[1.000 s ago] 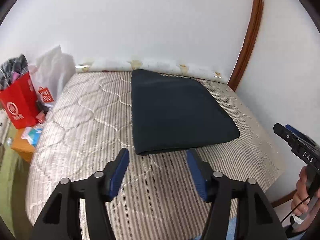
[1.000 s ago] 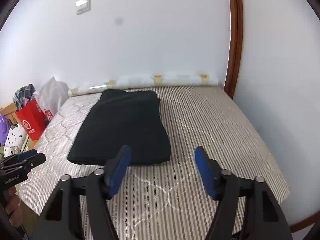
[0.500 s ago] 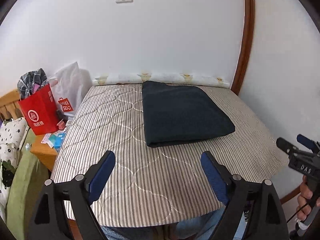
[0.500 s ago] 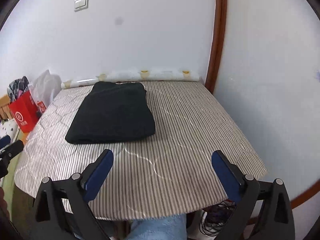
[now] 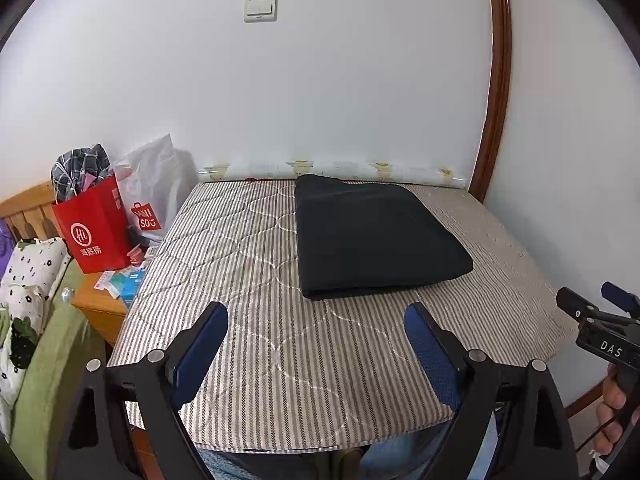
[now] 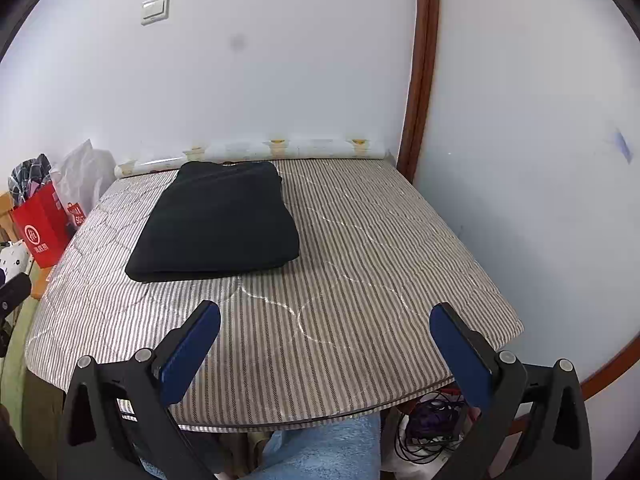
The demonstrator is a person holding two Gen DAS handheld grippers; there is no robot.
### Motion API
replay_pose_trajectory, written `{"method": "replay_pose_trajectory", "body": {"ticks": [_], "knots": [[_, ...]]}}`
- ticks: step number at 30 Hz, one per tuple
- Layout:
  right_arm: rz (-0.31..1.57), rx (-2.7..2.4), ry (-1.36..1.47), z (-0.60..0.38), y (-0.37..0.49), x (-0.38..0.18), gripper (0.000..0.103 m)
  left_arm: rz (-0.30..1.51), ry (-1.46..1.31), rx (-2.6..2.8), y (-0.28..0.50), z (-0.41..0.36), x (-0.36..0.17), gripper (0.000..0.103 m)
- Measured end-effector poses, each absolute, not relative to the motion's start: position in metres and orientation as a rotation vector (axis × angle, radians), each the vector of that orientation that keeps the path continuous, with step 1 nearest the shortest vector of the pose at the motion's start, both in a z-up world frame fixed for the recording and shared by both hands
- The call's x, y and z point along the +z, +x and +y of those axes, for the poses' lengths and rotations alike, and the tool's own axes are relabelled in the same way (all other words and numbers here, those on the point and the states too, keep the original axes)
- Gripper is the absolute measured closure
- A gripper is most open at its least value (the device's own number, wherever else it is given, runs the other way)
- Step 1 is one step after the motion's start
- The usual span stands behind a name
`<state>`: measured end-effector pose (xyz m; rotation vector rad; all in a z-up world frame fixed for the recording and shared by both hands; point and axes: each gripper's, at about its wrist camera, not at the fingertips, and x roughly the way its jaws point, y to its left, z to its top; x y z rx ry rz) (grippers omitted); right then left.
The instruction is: Fold small clothes
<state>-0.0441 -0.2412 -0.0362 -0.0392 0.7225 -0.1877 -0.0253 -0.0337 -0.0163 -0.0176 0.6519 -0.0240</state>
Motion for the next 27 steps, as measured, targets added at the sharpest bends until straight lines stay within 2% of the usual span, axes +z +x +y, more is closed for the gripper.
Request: {"method": "replay_pose_trajectory", "body": {"ticks": [27], "knots": [[0.702,-0.211,-0.05,-0.23,-0.06,-0.029,0.0,0.657,-0.038,-0.021,-0.031,-0.034,-0.016,0.014]]}}
